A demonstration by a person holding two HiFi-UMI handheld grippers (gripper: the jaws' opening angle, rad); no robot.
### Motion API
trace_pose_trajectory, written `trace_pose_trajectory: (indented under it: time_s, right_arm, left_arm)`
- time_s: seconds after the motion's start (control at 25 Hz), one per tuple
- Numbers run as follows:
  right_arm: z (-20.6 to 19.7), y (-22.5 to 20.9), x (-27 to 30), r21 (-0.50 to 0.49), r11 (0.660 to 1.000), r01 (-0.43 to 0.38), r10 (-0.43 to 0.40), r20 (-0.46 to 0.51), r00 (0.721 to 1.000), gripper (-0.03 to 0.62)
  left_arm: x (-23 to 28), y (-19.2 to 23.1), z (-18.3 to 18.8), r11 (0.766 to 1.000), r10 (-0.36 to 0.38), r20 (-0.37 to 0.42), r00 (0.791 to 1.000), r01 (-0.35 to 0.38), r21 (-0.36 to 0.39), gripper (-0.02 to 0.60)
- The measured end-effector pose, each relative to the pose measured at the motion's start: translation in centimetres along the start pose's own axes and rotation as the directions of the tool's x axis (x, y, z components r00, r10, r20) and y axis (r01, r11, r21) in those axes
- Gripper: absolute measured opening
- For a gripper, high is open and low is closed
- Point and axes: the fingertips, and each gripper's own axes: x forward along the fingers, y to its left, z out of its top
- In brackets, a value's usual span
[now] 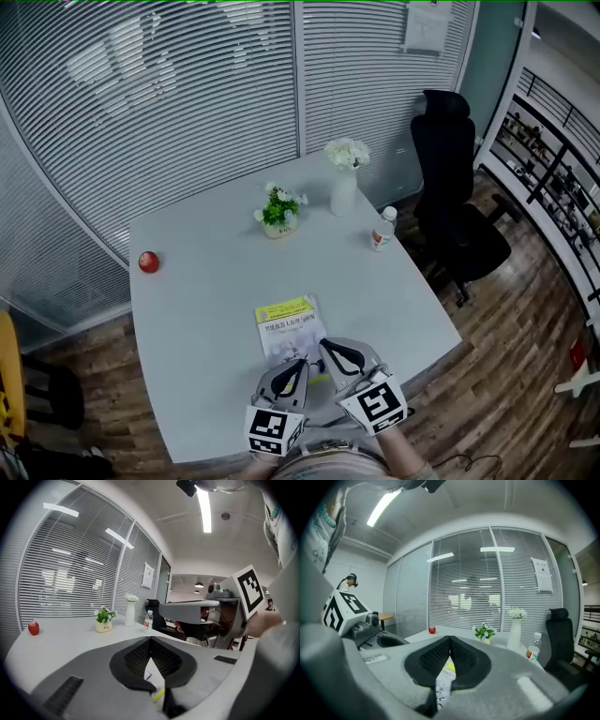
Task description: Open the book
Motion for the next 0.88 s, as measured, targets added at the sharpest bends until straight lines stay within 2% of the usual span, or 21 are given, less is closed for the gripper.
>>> trace_pose_trajectory:
  time_s: [0.28,0.88]
  right_arm:
    - [-0.7,-0.2,-0.2,0.001,1.0,0.007,-0.007,-0.009,1.0,0.0]
    - [-1.3,-0.7,-0.4,0.0,1.0,0.017,-0.017,-0.033,0.999,0.0]
  left_arm:
    - [0.7,-0.3,-2.1,0.999,-0.013,-0.061,0.998,0.015,0.042,-0.002]
    - [2.3,0.1,-7.1,0.999,-0.013,-0.186,0.982,0.019,0.027,-0.002]
